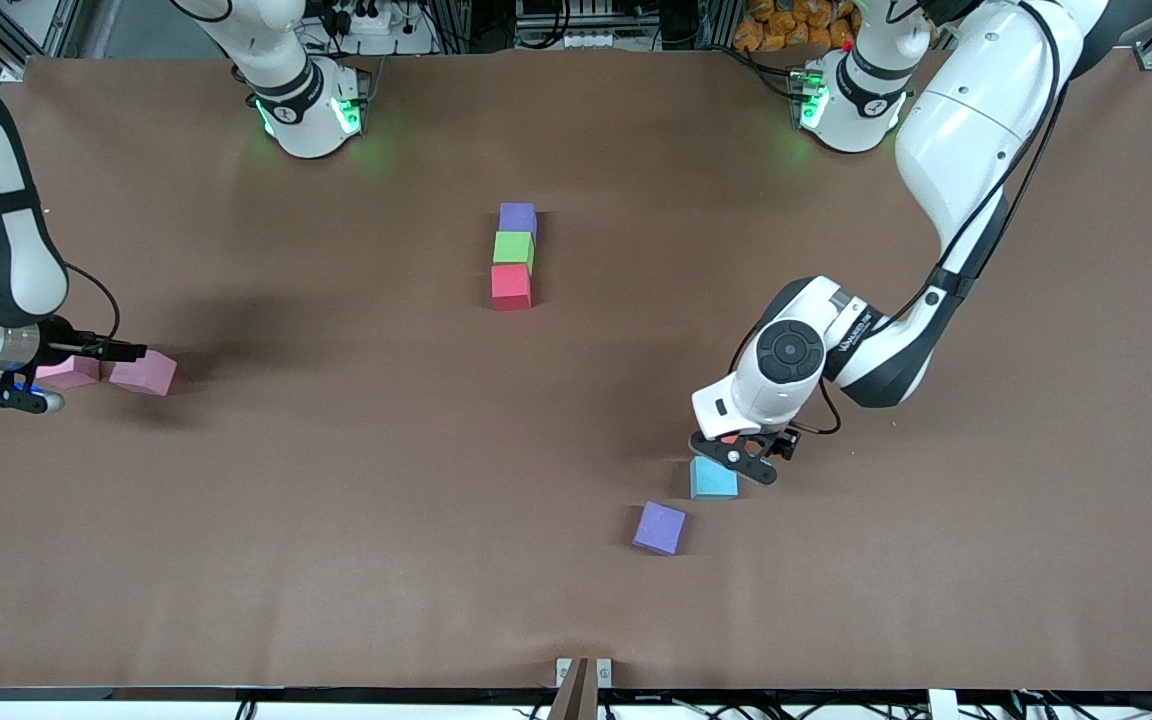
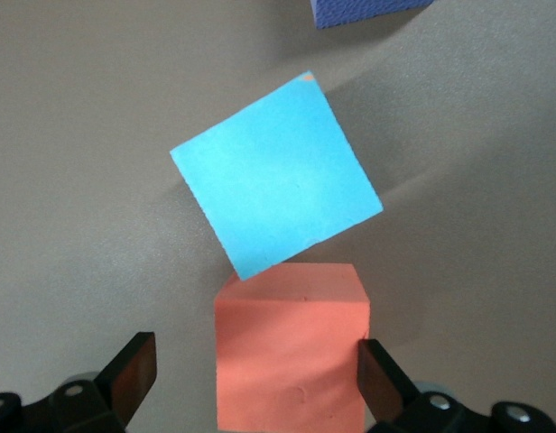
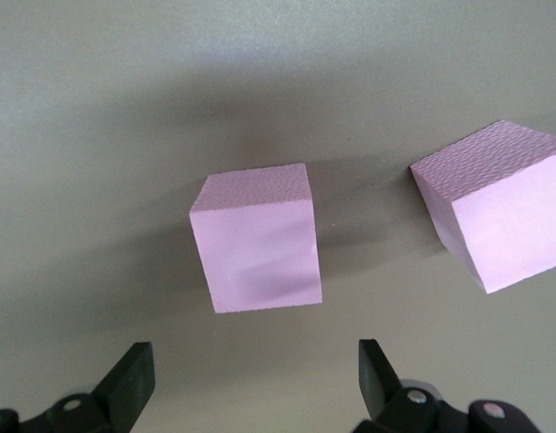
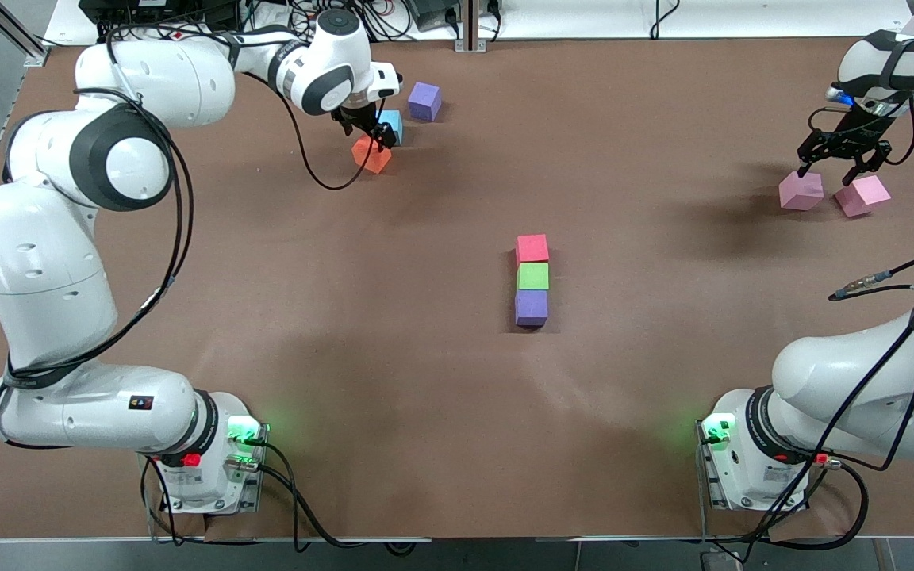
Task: Arrange blocks into number 1
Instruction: 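Grasp a pink block with the right gripper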
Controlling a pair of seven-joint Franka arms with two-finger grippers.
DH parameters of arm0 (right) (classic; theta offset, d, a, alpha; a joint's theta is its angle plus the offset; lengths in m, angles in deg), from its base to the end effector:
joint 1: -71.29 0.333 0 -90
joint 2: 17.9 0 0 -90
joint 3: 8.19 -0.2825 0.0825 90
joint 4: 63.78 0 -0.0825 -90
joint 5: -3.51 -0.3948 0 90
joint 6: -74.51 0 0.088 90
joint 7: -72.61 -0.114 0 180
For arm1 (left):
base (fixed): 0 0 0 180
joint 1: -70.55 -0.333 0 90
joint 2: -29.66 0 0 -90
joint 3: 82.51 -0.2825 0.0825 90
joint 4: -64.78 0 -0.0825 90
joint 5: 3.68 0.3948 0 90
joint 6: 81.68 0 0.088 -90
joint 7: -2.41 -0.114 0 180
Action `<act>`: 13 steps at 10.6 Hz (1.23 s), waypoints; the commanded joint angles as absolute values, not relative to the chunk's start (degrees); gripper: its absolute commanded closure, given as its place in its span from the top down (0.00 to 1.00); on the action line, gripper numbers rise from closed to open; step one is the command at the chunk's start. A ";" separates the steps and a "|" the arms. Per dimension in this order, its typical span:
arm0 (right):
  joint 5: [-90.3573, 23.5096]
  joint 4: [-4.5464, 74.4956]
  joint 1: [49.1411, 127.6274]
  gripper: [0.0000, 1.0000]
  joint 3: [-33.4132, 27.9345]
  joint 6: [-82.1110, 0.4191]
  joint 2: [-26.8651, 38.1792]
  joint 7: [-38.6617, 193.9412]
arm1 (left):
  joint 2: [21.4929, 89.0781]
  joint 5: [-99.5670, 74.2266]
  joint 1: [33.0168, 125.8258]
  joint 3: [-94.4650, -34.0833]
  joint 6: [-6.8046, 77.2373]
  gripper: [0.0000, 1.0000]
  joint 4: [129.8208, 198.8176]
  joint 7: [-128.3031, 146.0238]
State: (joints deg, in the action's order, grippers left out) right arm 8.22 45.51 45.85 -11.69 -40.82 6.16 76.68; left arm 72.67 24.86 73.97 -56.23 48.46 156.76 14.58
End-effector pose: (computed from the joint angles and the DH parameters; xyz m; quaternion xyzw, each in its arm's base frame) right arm 0.5386 -0.2228 0.2111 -0.9788 0.1311 0.1567 0.0144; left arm 0.6124 -0.2984 0.1834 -0.9658 0.2568 -0.0205 0.0310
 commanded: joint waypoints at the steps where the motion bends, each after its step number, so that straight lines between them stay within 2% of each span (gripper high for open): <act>1: 9.57 45.38 44.39 1.00 -12.93 -42.29 7.41 79.01 | 72.91 23.13 73.98 -56.41 47.69 1.00 155.66 12.52; 10: 10.72 46.34 44.39 0.99 -12.85 -48.27 10.67 86.84 | 71.86 20.05 74.06 -55.97 47.52 1.00 155.49 12.60; 13: 10.72 46.34 44.04 0.90 -12.85 -50.03 11.63 88.34 | 72.29 20.14 74.50 -56.23 47.52 1.00 155.57 12.69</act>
State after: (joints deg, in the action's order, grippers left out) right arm 9.45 46.22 45.60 -11.75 -49.23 11.22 87.34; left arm 72.63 21.62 74.06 -55.92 48.42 155.75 14.58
